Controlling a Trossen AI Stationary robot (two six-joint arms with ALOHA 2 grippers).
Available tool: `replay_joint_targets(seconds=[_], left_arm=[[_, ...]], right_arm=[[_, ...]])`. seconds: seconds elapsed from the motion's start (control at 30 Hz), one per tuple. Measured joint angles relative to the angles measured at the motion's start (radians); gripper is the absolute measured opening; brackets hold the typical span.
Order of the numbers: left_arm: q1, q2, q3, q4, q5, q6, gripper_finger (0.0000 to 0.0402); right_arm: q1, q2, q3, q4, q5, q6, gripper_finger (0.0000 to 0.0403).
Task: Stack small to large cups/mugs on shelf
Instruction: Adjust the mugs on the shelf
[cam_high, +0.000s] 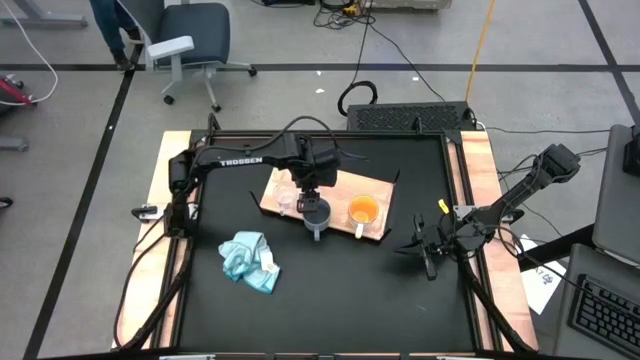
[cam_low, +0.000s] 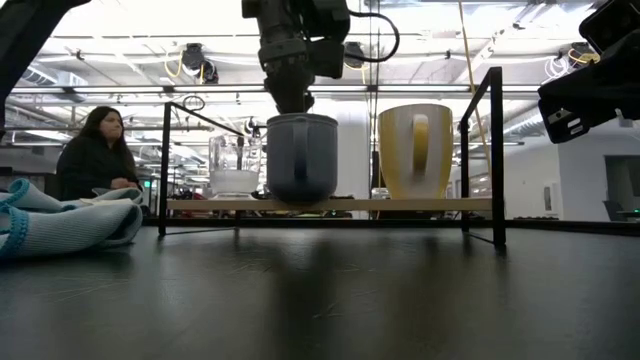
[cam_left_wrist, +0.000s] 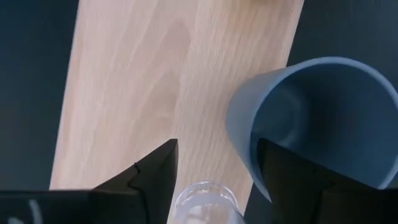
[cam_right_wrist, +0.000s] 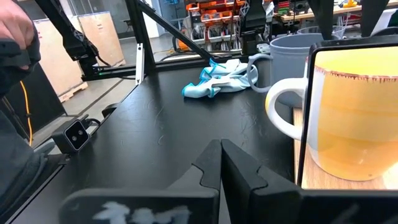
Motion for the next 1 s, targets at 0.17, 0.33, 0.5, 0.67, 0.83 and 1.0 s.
replay_joint_targets(seconds=[0.17,0.33,0.5,0.67,0.83,1.0], left_arm=[[0.0,0.015,0.0,0.005,0.0,-0.001,0.0211],[0.0,0.038,0.0,0.006,0.0,-0.006,0.0188],[0.0,0.051,-0.001,-0.001,-0.005,-0.007,0.0154],[0.0,0.05,-0.001,0.002,-0.007,-0.008,0.0084],[-0.003,0.05,-0.001,0.003,-0.012,0.018,0.0011],[-0.013,0.05,-0.001,0.002,-0.034,0.087,0.0008]], right_arm=[[0.0,0.0,0.0,0.0,0.0,0.0,0.0],[0.0,0.0,0.0,0.0,0.0,0.011,0.0],[0.0,0.0,0.0,-0.005,0.0,0.015,0.0],[0.002,0.0,0.0,-0.004,0.0,0.015,0.0],[0.002,0.0,0.0,-0.004,0.0,0.016,0.0],[0.002,0.0,0.0,-0.004,0.0,0.016,0.0]])
